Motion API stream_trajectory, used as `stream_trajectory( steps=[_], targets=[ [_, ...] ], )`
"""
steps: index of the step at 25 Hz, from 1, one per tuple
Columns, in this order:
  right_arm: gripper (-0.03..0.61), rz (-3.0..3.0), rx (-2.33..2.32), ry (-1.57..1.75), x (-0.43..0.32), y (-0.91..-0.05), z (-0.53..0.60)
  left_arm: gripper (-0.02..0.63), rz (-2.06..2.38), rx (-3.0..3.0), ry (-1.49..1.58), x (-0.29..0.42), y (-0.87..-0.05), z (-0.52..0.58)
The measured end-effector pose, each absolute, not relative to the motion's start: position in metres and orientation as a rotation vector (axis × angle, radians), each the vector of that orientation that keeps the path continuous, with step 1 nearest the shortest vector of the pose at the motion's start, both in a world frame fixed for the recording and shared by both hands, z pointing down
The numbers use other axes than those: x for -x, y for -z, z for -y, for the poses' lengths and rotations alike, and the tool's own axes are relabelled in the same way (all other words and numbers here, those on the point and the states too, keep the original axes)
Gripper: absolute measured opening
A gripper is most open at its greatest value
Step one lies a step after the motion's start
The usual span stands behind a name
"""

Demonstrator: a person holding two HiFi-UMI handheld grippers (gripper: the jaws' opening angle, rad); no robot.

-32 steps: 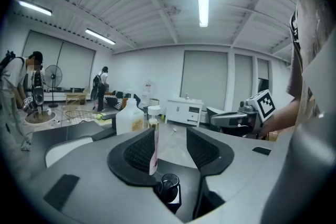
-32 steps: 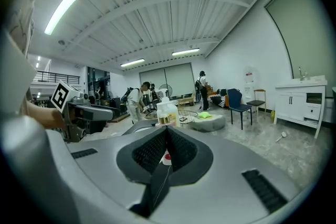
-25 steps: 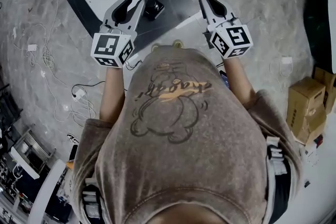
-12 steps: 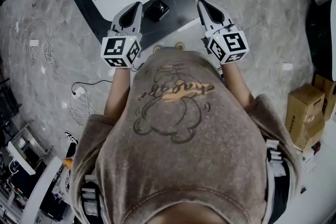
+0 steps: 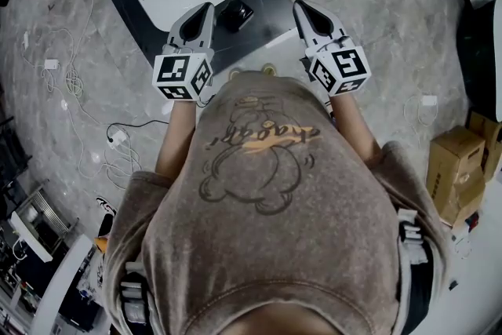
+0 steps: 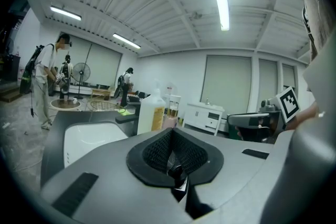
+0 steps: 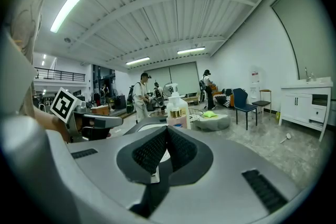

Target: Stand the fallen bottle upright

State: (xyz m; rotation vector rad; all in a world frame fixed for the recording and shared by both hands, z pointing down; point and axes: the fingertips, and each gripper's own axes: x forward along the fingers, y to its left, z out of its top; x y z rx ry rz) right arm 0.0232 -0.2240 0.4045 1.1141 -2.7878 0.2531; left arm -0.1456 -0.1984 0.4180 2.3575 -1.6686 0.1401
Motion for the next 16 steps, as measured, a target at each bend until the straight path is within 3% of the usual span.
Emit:
stream_trajectory(
  steps=[16],
  targets=[
    [-0.002,2.784,-1.106,-0.247,-0.0221,-0.4042,0.2200,0.019,1.633,-2.365,-0.156,0.1461,-0.4199,0.1945]
  ],
)
